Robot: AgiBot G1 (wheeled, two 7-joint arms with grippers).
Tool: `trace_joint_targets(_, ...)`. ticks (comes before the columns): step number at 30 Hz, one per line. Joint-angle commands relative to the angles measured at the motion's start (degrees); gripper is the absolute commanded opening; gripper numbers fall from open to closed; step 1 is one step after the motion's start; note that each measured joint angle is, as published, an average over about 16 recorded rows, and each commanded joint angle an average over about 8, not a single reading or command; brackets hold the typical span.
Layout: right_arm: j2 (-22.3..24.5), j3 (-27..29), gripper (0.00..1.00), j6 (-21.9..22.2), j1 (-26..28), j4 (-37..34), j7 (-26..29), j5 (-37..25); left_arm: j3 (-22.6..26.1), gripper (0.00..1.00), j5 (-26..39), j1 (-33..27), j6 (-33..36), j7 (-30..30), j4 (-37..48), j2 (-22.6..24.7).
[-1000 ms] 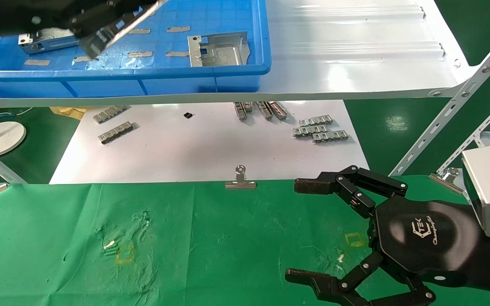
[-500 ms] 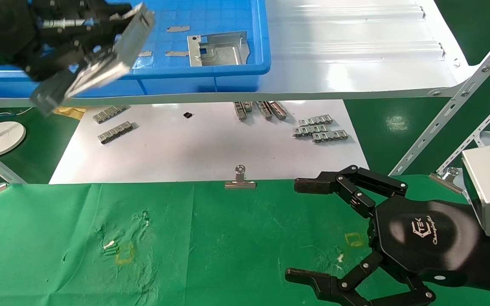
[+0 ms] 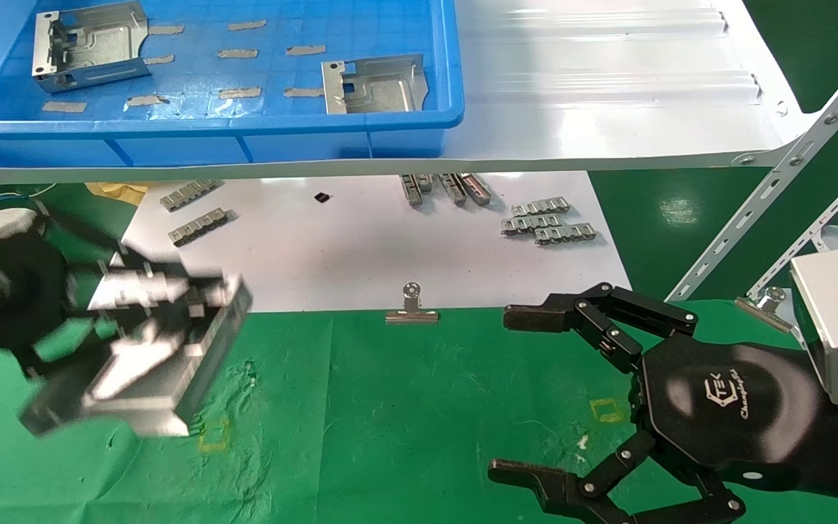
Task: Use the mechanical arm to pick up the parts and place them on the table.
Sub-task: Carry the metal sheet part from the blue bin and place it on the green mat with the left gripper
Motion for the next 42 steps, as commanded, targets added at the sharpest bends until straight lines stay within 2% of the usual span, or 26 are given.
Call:
trace_joint_targets(1, 0.0, 0.0, 1.0, 0.0, 0.0, 0.0, 0.0, 0.0, 2.58, 0.0, 2.3, 0.93, -0.35, 2.81, -0.3, -0.48)
trace_joint_targets(7, 0.0, 0.0, 1.0, 0.0, 0.0, 0.0, 0.0, 0.0, 6.11, 0.0, 4.12, 5.25, -0.75, 16.35, 5.55, 3.3)
trace_joint_targets(13, 0.0, -0.01, 1.0, 0.0, 0.0, 0.0, 0.0, 0.0, 5.45, 0.0, 1.75, 10.97, -4.2, 30.25, 14.32, 6.44)
trace_joint_targets(19, 0.0, -0.01, 1.0, 0.0, 0.0, 0.0, -0.01, 0.01, 4.02, 0.0, -0.67, 16.26, -6.37, 39.62, 20.55, 8.66)
trace_joint_targets(21, 0.0, -0.01, 1.0, 0.0, 0.0, 0.0, -0.01, 0.01, 3.8, 0.04, -1.0, 17.37, -6.64, 41.87, 21.97, 9.16)
trace_joint_targets(23, 0.0, -0.01, 1.0, 0.0, 0.0, 0.0, -0.01, 0.01, 3.64, 0.11, -1.12, 18.07, -7.22, 43.66, 23.34, 9.62)
trace_joint_targets(24, 0.0, -0.01, 1.0, 0.01, 0.0, 0.0, -0.01, 0.01, 3.55, 0.18, -1.15, 18.29, -7.57, 44.51, 23.98, 9.85)
trace_joint_targets(29, 0.01, -0.02, 1.0, 0.01, 0.0, 0.0, -0.01, 0.01, 3.34, 0.76, -1.16, 18.69, -8.8, 46.82, 26.93, 10.88)
trace_joint_targets(31, 0.01, -0.02, 1.0, 0.01, 0.0, 0.0, -0.01, 0.01, 3.28, 0.94, -1.19, 18.69, -8.91, 47.46, 27.85, 11.24)
trace_joint_targets(32, 0.01, -0.02, 1.0, 0.01, 0.0, 0.0, -0.01, 0.01, 3.22, 0.99, -1.23, 18.69, -9.02, 47.83, 28.3, 11.41)
trace_joint_targets(39, 0.01, -0.02, 1.0, 0.01, 0.01, 0.0, -0.01, 0.01, 3.0, 1.0, -1.39, 18.42, -9.61, 49.19, 31.19, 12.51)
trace_joint_targets(42, 0.01, -0.02, 1.0, 0.01, 0.01, 0.0, -0.01, 0.02, 3.56, 1.0, -0.85, 17.56, -8.56, 46.13, 32.48, 12.82)
